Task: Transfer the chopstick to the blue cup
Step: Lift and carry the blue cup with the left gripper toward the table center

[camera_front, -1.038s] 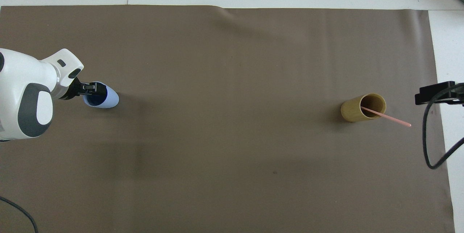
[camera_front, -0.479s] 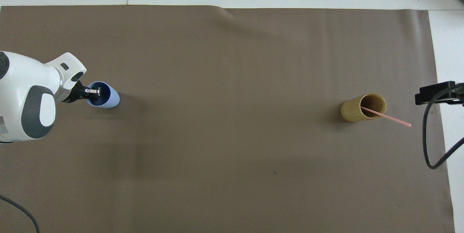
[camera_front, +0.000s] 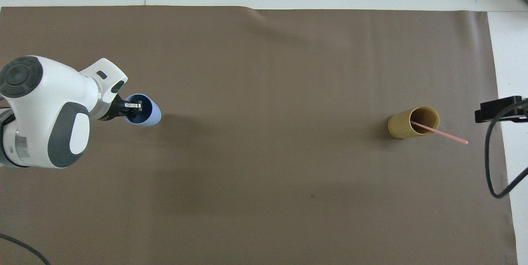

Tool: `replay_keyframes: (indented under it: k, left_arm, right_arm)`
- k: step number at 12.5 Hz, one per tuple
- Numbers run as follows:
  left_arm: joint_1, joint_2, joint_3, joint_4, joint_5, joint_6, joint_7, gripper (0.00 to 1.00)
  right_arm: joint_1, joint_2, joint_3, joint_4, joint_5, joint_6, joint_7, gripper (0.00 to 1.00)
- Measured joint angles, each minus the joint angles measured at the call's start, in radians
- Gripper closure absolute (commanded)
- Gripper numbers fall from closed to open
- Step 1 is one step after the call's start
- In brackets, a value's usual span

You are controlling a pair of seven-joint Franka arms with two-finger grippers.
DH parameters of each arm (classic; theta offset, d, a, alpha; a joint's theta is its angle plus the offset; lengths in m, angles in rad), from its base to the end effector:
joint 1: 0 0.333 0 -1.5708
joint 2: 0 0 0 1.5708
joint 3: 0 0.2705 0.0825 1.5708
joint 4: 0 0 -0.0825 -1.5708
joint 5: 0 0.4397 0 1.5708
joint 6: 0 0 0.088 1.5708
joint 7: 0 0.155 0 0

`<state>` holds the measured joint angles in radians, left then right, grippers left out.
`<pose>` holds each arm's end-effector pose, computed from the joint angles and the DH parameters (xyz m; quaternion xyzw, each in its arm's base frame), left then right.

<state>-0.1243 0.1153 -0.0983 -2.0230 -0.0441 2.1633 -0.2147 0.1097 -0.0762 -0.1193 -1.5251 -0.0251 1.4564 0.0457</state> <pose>0.6040 -0.1406 0.2731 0.9996 0.0085 0.0072 0.0263 0.5773 -0.0118 0.5897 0.9995 -0.0290 0.0036 0.0079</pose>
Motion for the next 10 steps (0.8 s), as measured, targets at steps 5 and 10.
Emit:
replay_keyframes:
  k: [5,10]
  left_arm:
    - [-0.331,0.011,-0.009,-0.003,0.0,0.098,-0.405,1.0]
    - [-0.476,0.011,-0.01,-0.002,0.0,0.113,-0.541,1.0]
  right_arm:
    - [0.001,-0.007,-0.006,-0.077,0.0,0.05,-0.015,0.0]
    - [0.0,-0.007,-0.006,-0.1,0.0,0.071,-0.016,0.0]
